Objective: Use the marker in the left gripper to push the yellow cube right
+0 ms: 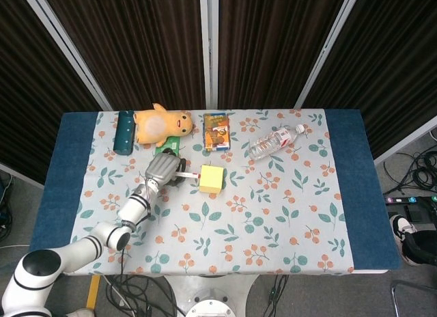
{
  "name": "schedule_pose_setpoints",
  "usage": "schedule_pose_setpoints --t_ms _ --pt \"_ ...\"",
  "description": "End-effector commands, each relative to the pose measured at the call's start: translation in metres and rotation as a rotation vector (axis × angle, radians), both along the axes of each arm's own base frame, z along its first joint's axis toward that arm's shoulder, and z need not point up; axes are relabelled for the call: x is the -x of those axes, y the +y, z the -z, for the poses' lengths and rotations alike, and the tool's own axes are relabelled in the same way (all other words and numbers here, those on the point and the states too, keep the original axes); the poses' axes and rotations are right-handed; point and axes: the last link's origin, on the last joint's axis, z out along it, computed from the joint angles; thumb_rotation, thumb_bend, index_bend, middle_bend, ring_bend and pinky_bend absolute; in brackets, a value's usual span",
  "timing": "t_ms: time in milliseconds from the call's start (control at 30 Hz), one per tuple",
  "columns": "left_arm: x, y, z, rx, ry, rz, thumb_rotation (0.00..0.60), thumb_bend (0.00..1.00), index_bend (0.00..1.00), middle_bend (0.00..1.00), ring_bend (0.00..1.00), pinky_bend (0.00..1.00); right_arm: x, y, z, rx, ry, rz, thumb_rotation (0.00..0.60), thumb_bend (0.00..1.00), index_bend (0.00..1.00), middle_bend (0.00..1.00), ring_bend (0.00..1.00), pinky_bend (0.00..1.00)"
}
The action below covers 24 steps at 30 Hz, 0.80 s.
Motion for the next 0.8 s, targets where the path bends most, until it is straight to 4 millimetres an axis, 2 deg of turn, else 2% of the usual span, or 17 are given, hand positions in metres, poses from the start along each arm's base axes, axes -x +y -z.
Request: schedule_pose_setpoints --t_ms 33,400,800 --pt "-0.007 0.0 0.004 0.006 0.0 0.011 0.6 0.45 0.72 0.67 0.38 0.21 0.0 0.0 0.0 -0.001 0.001 0.001 0.6 0.2 0.16 0.25 0.09 0.22" --pt "-0.048 -0.001 0.022 0.043 -0.018 0.07 0.6 0.45 0.72 0.67 0.38 0.21 0.001 0.0 -0.001 -0.001 0.002 0.006 0.6 0.2 0.16 0.25 0.09 0.22" --pt "-0.088 -0.02 0.041 0.101 -0.031 0.114 0.6 0.45 0.72 0.67 0.38 0.21 0.004 0.003 -0.002 0.003 -0.004 0.013 0.6 0.2 0.16 0.25 0.09 0.22"
